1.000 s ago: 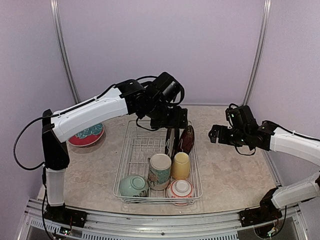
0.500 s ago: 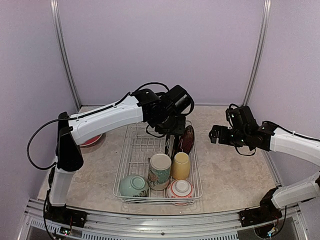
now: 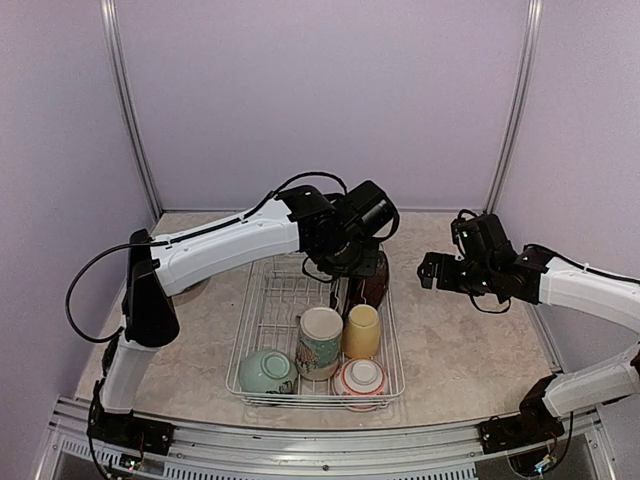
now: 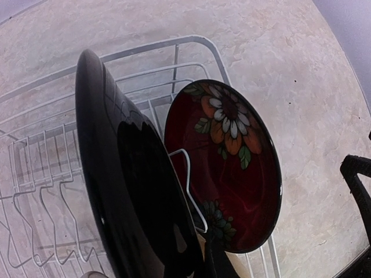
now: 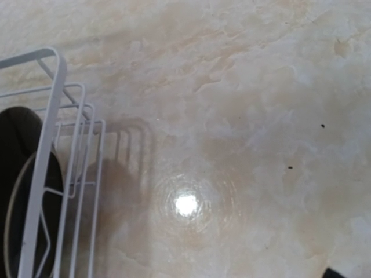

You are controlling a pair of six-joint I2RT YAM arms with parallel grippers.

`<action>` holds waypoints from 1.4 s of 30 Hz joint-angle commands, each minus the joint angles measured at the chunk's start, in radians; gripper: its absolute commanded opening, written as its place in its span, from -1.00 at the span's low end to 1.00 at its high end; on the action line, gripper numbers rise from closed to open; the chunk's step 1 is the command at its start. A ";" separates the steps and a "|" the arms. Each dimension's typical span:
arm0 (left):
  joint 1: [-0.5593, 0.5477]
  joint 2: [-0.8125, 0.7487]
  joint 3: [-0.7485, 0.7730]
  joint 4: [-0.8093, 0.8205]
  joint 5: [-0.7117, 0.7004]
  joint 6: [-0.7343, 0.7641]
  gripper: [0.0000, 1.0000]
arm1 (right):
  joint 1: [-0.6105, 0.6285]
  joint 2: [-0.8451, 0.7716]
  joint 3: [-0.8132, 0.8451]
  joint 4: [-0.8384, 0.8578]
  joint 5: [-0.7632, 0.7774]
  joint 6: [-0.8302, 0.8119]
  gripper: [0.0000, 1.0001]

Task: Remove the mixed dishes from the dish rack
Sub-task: Grab the plate from the dish rack, then place the plate on the plate.

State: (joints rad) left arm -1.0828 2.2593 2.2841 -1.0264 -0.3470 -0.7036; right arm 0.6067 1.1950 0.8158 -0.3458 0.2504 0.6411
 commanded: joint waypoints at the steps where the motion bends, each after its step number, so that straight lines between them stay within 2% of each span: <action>1: -0.004 0.014 0.045 -0.030 -0.006 0.021 -0.77 | 0.011 -0.002 -0.015 0.007 0.003 0.000 1.00; 5: -0.004 0.000 0.060 -0.032 -0.007 0.027 -0.93 | 0.011 -0.006 -0.015 0.005 0.003 0.000 1.00; 9: -0.005 -0.022 0.073 -0.030 0.000 0.027 -1.00 | 0.011 -0.007 -0.014 0.004 0.003 0.003 1.00; 28: -0.004 -0.203 0.119 -0.019 0.079 0.021 -1.00 | 0.011 -0.011 -0.009 0.003 -0.003 0.013 0.99; 39: 0.027 -0.372 -0.030 0.085 0.117 0.004 -1.00 | 0.011 -0.002 -0.009 0.015 -0.017 0.021 1.00; 42: 0.062 -0.386 -0.078 0.100 0.201 -0.009 -1.00 | 0.010 -0.002 -0.009 0.012 -0.017 0.021 0.99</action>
State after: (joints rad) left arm -1.0695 1.9709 2.2364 -1.0470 -0.1658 -0.7311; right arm 0.6067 1.1950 0.8158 -0.3443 0.2398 0.6502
